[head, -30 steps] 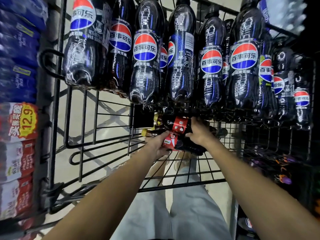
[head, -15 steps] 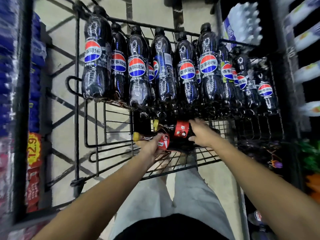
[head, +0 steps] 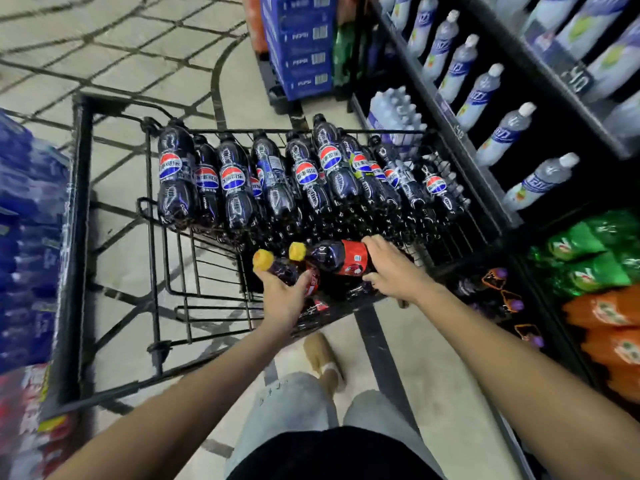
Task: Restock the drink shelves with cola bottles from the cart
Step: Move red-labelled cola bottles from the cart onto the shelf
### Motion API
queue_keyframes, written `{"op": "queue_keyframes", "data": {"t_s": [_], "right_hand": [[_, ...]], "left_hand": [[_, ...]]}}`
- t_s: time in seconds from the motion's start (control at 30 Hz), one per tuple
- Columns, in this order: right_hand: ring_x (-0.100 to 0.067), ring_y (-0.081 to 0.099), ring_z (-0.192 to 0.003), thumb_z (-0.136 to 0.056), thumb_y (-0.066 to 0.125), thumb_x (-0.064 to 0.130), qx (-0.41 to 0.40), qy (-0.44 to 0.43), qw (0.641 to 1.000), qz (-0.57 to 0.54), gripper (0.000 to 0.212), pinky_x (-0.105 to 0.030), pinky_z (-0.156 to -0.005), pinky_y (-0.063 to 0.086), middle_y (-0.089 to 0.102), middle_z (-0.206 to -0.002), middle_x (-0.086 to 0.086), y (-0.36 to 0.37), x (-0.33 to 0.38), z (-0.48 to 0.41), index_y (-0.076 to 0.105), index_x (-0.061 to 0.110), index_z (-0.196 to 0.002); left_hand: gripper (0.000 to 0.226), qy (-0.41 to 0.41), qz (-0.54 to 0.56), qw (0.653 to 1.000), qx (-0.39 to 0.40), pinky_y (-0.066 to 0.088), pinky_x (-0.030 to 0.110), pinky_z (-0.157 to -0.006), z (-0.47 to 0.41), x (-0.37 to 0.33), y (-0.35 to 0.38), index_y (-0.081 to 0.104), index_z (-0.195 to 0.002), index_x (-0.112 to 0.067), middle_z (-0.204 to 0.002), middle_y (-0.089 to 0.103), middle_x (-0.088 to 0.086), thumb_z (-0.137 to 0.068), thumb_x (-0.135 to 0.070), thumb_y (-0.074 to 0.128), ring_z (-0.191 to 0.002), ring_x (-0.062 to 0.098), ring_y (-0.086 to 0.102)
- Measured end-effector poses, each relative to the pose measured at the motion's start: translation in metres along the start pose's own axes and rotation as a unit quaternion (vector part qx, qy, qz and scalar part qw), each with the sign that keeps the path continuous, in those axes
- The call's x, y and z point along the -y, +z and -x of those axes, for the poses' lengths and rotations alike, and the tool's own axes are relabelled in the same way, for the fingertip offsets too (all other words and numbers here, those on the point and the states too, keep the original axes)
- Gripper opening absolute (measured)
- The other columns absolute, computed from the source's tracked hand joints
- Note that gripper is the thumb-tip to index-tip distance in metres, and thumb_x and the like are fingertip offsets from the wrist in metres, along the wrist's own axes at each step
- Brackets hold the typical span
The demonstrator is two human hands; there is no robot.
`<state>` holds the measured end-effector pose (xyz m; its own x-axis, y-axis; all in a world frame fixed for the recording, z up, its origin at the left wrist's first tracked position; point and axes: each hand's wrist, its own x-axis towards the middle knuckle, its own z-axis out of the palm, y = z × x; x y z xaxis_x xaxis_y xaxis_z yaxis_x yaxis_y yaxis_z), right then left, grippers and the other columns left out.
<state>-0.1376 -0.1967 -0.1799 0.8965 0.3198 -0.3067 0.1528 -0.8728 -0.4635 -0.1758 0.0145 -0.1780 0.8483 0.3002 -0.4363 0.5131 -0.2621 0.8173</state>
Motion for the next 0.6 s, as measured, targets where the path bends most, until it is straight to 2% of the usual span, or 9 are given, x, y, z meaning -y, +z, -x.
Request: {"op": "queue_keyframes", "data": {"t_s": [0.1,0.17,0.2,0.27,0.3,0.33,0.4,0.5,0.6], "right_hand": [[-0.026,0.046,-0.109,-0.085,0.07,0.015,-0.081,-0.015,0.996,-0.045,0.056,-0.038,-0.089,0.04,0.04,-0.122,-0.007,-0.014,0.008,0.037,0.036,0.009,-0.129],[-0.019,0.046,-0.103,-0.086,0.07,0.017,-0.133,-0.006,0.988,-0.08,0.052,-0.03,-0.081,0.034,0.04,-0.118,-0.004,-0.025,0.016,0.064,0.038,0.011,-0.126],[-0.016,0.045,-0.103,-0.087,0.07,0.018,-0.157,0.002,0.982,-0.102,0.052,-0.027,-0.081,0.032,0.04,-0.118,-0.003,-0.029,0.02,0.078,0.038,0.011,-0.128],[-0.012,0.043,-0.105,-0.088,0.069,0.019,-0.194,0.017,0.971,-0.138,0.052,-0.024,-0.085,0.031,0.041,-0.12,-0.002,-0.036,0.026,0.109,0.039,0.011,-0.13],[-0.014,0.044,-0.108,-0.088,0.069,0.021,-0.211,0.027,0.965,-0.15,0.053,-0.025,-0.088,0.032,0.042,-0.122,-0.003,-0.038,0.03,0.125,0.039,0.011,-0.131],[-0.017,0.044,-0.113,-0.089,0.069,0.022,-0.229,0.037,0.959,-0.161,0.054,-0.025,-0.092,0.031,0.043,-0.126,-0.006,-0.038,0.032,0.14,0.039,0.01,-0.132],[-0.021,0.043,-0.121,-0.088,0.069,0.023,-0.261,0.063,0.946,-0.18,0.06,-0.02,-0.095,0.026,0.044,-0.131,-0.01,-0.034,0.036,0.173,0.038,0.007,-0.136],[-0.018,0.045,-0.121,-0.086,0.072,0.025,-0.311,0.098,0.918,-0.227,0.059,-0.018,-0.093,0.028,0.049,-0.127,-0.005,-0.025,0.038,0.225,0.042,0.01,-0.135],[-0.012,0.049,-0.115,-0.084,0.073,0.027,-0.352,0.127,0.892,-0.254,0.053,-0.018,-0.089,0.031,0.05,-0.117,0.007,-0.012,0.037,0.28,0.048,0.016,-0.13]], "left_hand": [[0.066,0.129,-0.034,0.991,0.016,0.028,0.012,-0.093,0.033,-0.013,0.002,0.029,-0.129,-0.009,-0.117,0.046,-0.003,-0.084,-0.023,0.074,-0.104,0.003,0.044],[0.056,0.187,-0.035,0.982,0.018,0.035,0.011,-0.079,0.054,-0.025,0.002,0.03,-0.116,-0.02,-0.093,0.047,-0.014,-0.083,-0.021,0.075,-0.075,-0.003,0.045],[0.055,0.211,-0.032,0.977,0.019,0.035,0.008,-0.072,0.064,-0.032,0.001,0.03,-0.114,-0.021,-0.088,0.046,-0.016,-0.082,-0.021,0.076,-0.071,-0.005,0.044],[0.059,0.251,-0.012,0.967,0.029,0.031,-0.003,-0.074,0.083,-0.046,-0.002,0.033,-0.123,-0.014,-0.1,0.052,-0.011,-0.083,-0.022,0.075,-0.087,0.003,0.052],[0.068,0.271,-0.001,0.962,0.034,0.027,-0.007,-0.079,0.092,-0.053,-0.004,0.03,-0.133,-0.009,-0.112,0.051,-0.009,-0.083,-0.023,0.075,-0.101,-0.001,0.05],[0.075,0.295,0.008,0.955,0.04,0.024,-0.01,-0.081,0.101,-0.059,-0.006,0.024,-0.138,-0.005,-0.116,0.048,-0.013,-0.084,-0.022,0.074,-0.105,-0.013,0.046],[0.078,0.331,0.015,0.942,0.055,0.022,-0.012,-0.078,0.123,-0.068,-0.008,0.02,-0.14,-0.005,-0.111,0.041,-0.026,-0.085,-0.02,0.074,-0.092,-0.031,0.04],[0.066,0.342,0.015,0.934,0.101,0.025,-0.01,-0.079,0.161,-0.075,0.0,0.026,-0.13,-0.01,-0.109,0.042,-0.023,-0.084,-0.012,0.073,-0.088,-0.025,0.047],[0.053,0.284,0.049,0.942,0.173,0.041,0.0,-0.07,0.206,-0.071,0.018,0.03,-0.117,-0.015,-0.101,0.056,-0.009,-0.084,-0.01,0.071,-0.082,-0.012,0.056]]}}
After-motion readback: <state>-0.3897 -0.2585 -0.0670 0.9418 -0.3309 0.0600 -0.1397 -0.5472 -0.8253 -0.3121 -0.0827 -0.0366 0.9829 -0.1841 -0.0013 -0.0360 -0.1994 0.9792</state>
